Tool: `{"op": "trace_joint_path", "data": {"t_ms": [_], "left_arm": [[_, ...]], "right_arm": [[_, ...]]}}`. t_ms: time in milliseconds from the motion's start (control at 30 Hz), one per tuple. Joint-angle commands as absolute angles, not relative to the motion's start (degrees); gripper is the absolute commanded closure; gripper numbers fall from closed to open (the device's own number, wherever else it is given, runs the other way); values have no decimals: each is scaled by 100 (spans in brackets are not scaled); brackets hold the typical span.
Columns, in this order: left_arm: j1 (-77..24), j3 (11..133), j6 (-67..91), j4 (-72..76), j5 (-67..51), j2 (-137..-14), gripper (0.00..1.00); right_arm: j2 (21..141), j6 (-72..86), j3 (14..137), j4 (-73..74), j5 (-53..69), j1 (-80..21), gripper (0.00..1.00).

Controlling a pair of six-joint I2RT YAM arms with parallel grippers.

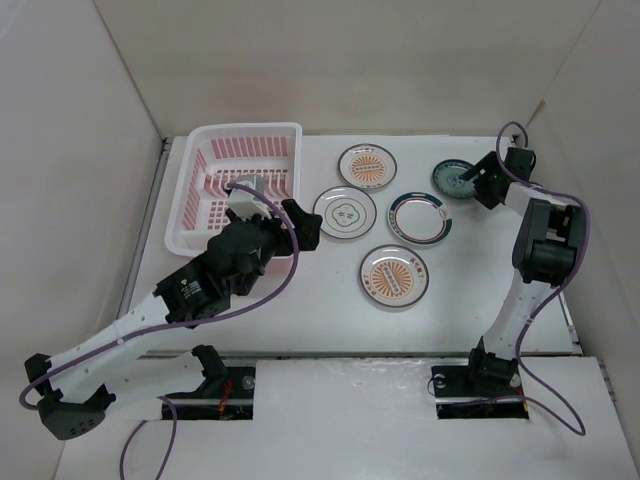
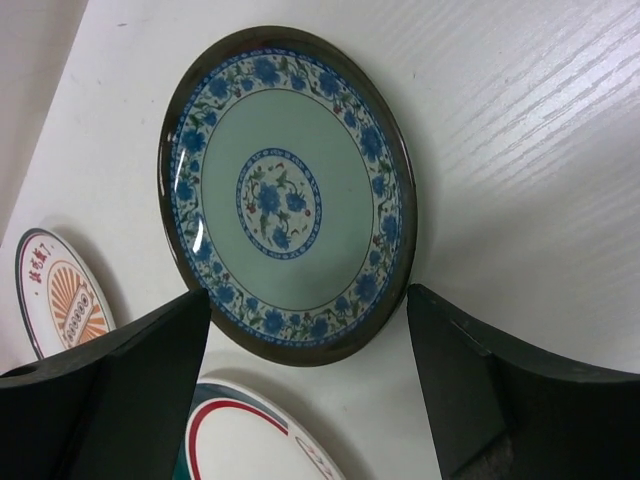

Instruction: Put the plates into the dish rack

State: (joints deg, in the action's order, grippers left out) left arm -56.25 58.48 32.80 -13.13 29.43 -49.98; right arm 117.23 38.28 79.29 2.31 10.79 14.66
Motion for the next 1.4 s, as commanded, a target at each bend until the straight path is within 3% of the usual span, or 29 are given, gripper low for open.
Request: {"op": "trace_joint_path", "data": {"t_ms": [0, 367, 700, 1100, 1233, 1267, 1367], "left_arm": [[-5660, 6073, 3190, -1195, 3085, -4860, 0], [-5660, 6126, 3190, -1318, 3305, -4535, 0], [-5660, 6179, 3190, -1485, 3305, -4588, 0], [-5660, 6179, 3190, -1538, 3305, -4482, 0], [-5660, 6179, 3243, -1591, 3366, -4422, 0], [-5660, 6179, 3243, -1591, 3366, -4421, 0], [-5660, 6179, 3243, -1591, 3419, -4369, 0]], "right_arm": [[11883, 3797, 8367, 825, 993, 1564, 16], [12111, 3533, 8903, 1758, 652, 1564, 18], [12366, 3480, 9430, 2258, 642, 1564, 27], [12647, 3313, 9905, 2443, 800, 1564, 31], [12788, 3261, 10142, 2574, 853, 1564, 36], [12858, 3261, 10195, 2645, 853, 1564, 45], [12911, 3208, 10326, 2716, 905, 1564, 52]]}}
